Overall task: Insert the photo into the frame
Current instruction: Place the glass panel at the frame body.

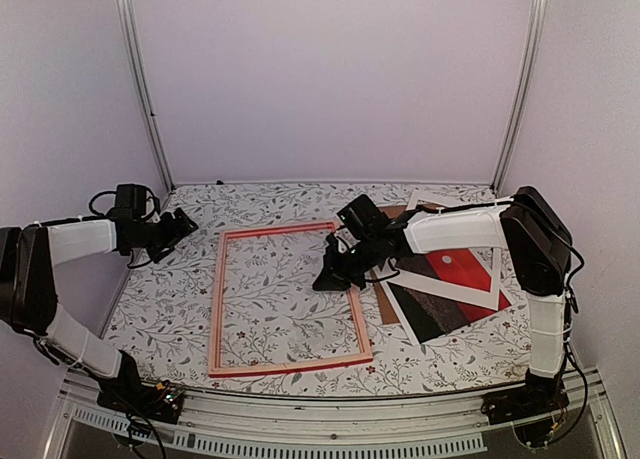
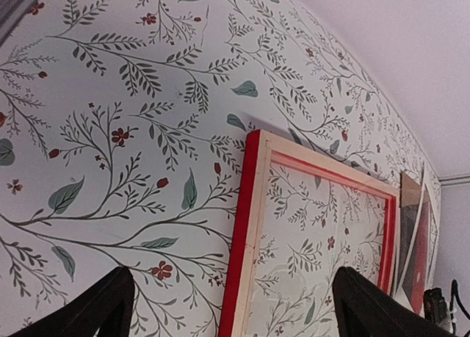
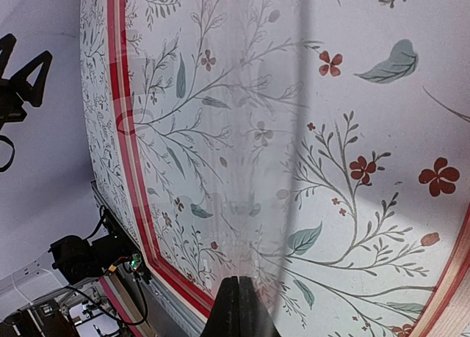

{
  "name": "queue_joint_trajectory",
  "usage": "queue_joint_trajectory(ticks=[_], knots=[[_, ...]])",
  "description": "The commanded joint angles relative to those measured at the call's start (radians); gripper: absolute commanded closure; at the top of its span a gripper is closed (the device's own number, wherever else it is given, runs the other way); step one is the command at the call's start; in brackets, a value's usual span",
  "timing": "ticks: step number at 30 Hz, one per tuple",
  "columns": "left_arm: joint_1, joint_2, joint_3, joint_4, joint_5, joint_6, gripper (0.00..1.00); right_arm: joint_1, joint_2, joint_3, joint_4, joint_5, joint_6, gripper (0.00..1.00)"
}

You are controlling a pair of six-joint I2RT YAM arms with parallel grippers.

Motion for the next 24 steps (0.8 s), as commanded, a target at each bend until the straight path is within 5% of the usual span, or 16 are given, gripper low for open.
queue_joint_trajectory(ticks=[1,24], knots=[[-0.010,0.007,0.008,0.014,-0.006,0.015,0.04,0.000,-0.032,0.026,0.011,0.019,-0.018,1.00],[-0.011,0.007,0.009,0.013,-0.008,0.018,0.04,0.000,-0.029,0.033,-0.023,0.041,-0.036,1.00]])
